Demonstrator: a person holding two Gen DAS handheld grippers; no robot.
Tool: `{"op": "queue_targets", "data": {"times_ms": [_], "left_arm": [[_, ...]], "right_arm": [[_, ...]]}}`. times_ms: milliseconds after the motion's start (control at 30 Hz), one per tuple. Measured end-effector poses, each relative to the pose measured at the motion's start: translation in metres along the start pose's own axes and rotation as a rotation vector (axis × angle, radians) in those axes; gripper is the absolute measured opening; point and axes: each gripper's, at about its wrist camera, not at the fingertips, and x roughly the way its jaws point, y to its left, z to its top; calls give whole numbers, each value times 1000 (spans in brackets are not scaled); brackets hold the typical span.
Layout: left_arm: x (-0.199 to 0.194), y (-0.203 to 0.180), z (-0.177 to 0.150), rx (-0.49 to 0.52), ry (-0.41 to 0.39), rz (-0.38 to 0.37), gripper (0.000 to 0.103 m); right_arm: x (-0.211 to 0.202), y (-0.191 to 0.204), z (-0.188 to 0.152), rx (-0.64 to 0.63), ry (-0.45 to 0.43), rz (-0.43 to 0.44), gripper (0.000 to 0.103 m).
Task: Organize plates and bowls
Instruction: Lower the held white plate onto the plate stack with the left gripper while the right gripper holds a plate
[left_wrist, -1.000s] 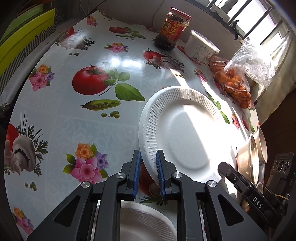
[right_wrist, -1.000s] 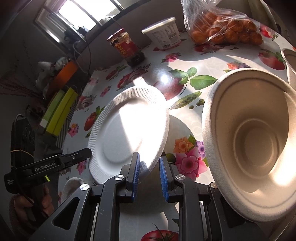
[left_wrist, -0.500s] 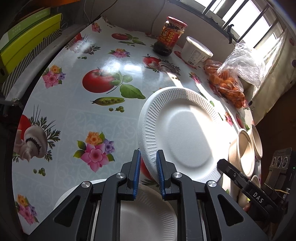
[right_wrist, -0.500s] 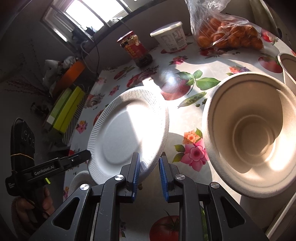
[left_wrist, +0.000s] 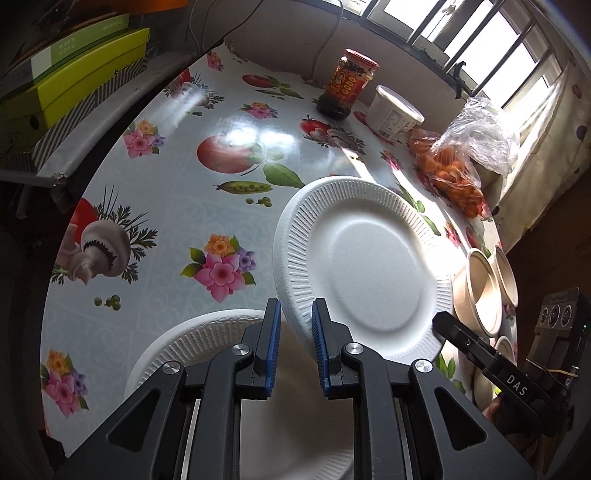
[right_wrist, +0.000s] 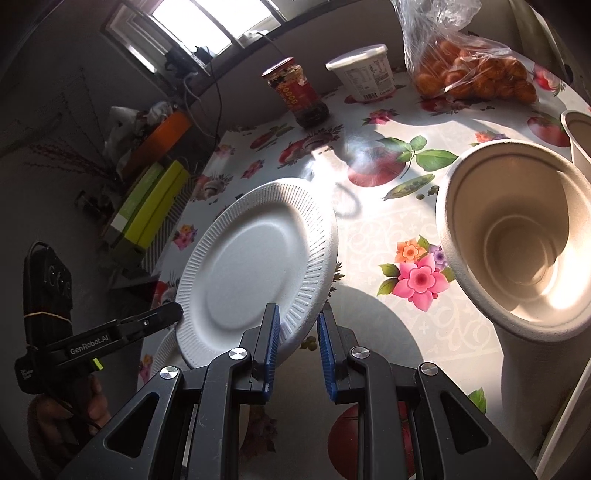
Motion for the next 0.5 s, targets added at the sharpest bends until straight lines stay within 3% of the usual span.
{"op": "queue_targets", "data": {"times_ms": [500], "left_arm": [[-26,22,-37,-54,-38,17,18]], "right_arm": [[0,21,-23,-63,41,41,21]]}}
